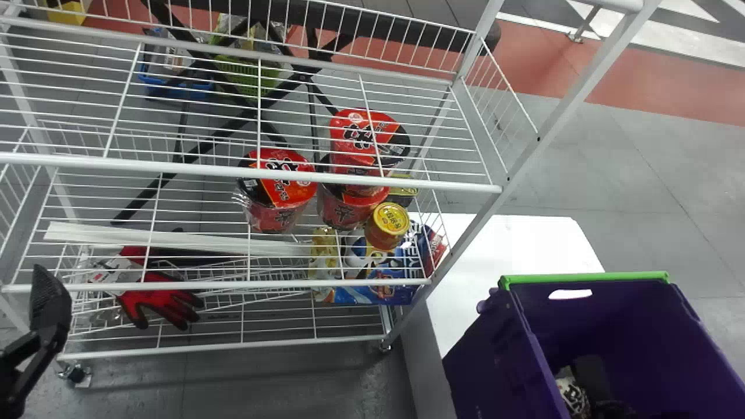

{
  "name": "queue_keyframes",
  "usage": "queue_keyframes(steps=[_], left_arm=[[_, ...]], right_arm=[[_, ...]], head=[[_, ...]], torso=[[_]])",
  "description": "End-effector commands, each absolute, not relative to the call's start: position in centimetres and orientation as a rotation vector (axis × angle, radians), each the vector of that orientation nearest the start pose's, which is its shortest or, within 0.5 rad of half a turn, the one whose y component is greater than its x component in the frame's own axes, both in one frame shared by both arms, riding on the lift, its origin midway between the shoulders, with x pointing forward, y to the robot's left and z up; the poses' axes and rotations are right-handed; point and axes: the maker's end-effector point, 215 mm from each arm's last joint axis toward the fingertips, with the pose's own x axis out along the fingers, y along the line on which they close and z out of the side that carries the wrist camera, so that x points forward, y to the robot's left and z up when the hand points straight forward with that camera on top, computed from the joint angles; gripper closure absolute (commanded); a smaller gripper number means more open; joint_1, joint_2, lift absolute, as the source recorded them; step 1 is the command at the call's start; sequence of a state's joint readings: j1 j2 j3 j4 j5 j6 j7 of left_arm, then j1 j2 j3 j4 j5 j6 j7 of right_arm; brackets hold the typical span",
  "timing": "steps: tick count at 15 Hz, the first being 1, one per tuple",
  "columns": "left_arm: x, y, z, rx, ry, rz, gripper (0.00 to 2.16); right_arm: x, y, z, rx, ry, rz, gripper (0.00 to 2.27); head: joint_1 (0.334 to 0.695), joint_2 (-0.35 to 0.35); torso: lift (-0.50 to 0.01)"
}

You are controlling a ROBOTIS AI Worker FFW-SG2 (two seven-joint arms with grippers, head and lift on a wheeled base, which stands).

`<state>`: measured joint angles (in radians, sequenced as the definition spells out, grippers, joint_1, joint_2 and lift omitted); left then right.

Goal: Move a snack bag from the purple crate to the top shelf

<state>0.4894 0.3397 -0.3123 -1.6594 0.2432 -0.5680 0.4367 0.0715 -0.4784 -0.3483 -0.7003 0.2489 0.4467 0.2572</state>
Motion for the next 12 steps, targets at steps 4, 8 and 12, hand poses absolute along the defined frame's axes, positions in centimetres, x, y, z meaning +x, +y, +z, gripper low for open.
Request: queue_keyframes(steps=[4, 8, 12], left_arm=[[39.4, 24.4, -41.0, -0.109, -0.043, 0.117, 0.00], [39.4, 24.0, -41.5, -0.110, -0.025, 0.116, 0.00], [39.4, 23.9, -41.5, -0.112, -0.024, 0.117, 0.00]], right_arm=[[17.9, -65.9, -69.6, -0.200, 1.397, -0.384, 2.03], [18.1, -65.1, -68.3, 0.001, 1.372, -0.439, 1.97], [19.5, -64.4, -67.5, 0.093, 1.305, -0.476, 1.97]], head=[[0.695, -0.350], [0.695, -0.350], [0.695, -0.350]], torso=[[-0.452], [-0.438], [-0.422]])
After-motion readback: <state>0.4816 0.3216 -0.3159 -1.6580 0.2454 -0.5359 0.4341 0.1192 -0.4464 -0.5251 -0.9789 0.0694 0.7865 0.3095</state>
